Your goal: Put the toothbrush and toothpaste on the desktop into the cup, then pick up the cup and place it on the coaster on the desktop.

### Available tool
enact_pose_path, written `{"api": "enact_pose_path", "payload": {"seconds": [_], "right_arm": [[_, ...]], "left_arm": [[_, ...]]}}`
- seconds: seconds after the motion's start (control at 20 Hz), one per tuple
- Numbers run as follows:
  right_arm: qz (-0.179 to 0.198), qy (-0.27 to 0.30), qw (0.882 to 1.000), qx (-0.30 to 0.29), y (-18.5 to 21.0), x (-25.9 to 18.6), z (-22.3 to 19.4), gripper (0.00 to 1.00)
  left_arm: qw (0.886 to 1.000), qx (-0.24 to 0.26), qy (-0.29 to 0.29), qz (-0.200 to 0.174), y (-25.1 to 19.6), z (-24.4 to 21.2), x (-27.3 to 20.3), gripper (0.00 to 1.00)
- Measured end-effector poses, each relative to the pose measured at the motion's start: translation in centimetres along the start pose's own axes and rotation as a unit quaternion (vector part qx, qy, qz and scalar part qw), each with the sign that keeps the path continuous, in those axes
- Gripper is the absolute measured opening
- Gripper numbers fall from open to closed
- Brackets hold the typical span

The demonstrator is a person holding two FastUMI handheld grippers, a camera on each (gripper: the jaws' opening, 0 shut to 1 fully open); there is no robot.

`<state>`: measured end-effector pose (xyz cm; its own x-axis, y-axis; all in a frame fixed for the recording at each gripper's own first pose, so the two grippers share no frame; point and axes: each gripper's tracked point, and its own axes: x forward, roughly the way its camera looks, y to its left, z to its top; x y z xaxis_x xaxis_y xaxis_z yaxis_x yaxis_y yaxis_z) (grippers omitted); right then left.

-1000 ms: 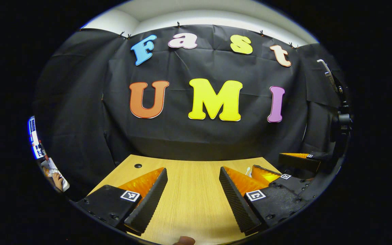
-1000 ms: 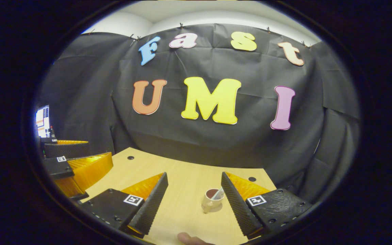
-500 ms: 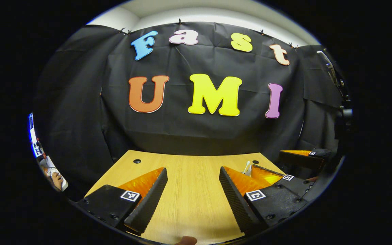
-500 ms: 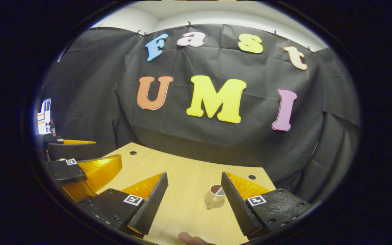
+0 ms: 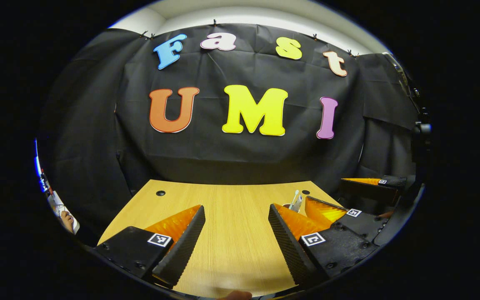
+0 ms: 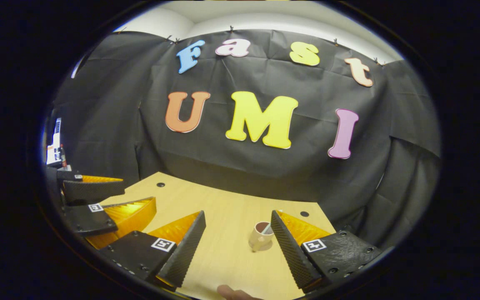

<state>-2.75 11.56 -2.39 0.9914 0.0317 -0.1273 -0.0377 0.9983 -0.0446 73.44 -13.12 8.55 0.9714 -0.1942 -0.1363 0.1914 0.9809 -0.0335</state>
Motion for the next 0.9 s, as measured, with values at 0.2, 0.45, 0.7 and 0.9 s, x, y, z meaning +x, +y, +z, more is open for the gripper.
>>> {"api": "enact_pose_path", "payload": {"seconds": [0.2, 0.45, 0.7, 0.9], "right_arm": [[0.001, 0.016, 1.000, 0.010, 0.8, 0.9, -0.6, 0.95], [0.019, 0.002, 1.000, -0.014, 2.9, 1.2, 0.4, 0.95], [0.024, 0.002, 0.999, -0.032, 3.1, 1.4, 0.4, 0.95], [0.018, 0.001, 0.999, -0.028, 2.4, 1.5, 0.5, 0.95]], "left_arm": [[1.000, 0.006, 0.003, 0.021, 1.1, -0.1, -0.3, 0.97], [0.999, 0.001, -0.016, 0.046, 2.0, 0.5, 0.0, 0.97], [0.998, -0.003, -0.026, 0.049, 2.0, 0.9, 0.2, 0.97], [0.998, 0.000, -0.035, 0.047, 2.0, 1.2, 0.5, 0.97]]}}
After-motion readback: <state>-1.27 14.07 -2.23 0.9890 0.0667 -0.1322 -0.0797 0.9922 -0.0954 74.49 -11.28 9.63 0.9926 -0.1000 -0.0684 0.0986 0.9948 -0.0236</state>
